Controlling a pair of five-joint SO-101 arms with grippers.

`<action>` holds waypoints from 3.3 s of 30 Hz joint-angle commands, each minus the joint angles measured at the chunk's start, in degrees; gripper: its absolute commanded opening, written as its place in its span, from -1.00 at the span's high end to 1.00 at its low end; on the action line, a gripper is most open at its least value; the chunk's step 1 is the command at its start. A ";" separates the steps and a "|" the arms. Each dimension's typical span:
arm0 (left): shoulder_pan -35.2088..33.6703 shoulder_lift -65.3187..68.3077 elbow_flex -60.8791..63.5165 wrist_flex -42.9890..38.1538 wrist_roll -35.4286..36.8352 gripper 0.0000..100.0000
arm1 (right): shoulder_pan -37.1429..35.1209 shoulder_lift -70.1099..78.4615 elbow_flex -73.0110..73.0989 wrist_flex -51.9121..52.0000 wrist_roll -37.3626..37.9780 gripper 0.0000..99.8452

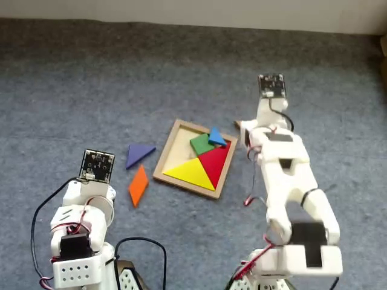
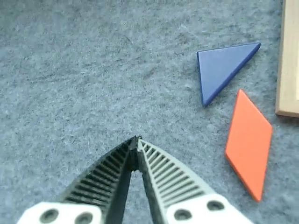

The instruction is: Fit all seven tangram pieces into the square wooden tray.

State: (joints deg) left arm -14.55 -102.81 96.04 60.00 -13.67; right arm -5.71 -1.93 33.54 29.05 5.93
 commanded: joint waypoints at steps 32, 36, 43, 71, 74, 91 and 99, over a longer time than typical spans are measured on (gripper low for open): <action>1.36 -1.54 1.10 -1.14 -0.53 0.98 | -2.59 66.68 -104.13 65.01 19.60 0.66; 1.36 -1.54 1.10 -1.14 -0.53 0.98 | -1.80 70.29 -111.60 68.97 20.31 0.77; 1.36 -1.54 1.10 -1.23 -0.53 0.98 | 0.22 70.99 -121.89 72.04 20.57 0.95; 1.45 -1.54 1.10 -1.41 -0.53 0.98 | -1.36 58.51 -92.62 70.11 15.21 0.36; 1.45 -1.54 1.10 -1.41 -0.53 0.98 | -1.36 58.59 -92.62 70.11 15.21 0.36; 1.45 -1.54 1.10 -1.41 -0.53 0.98 | -2.24 59.12 -92.00 66.07 15.12 0.46; 1.45 -1.54 1.10 -1.41 -0.53 0.98 | -1.01 58.68 -92.18 67.30 15.12 0.75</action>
State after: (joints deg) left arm -14.02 -102.81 96.04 59.74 -13.85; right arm -7.38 58.46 -58.07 95.69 21.41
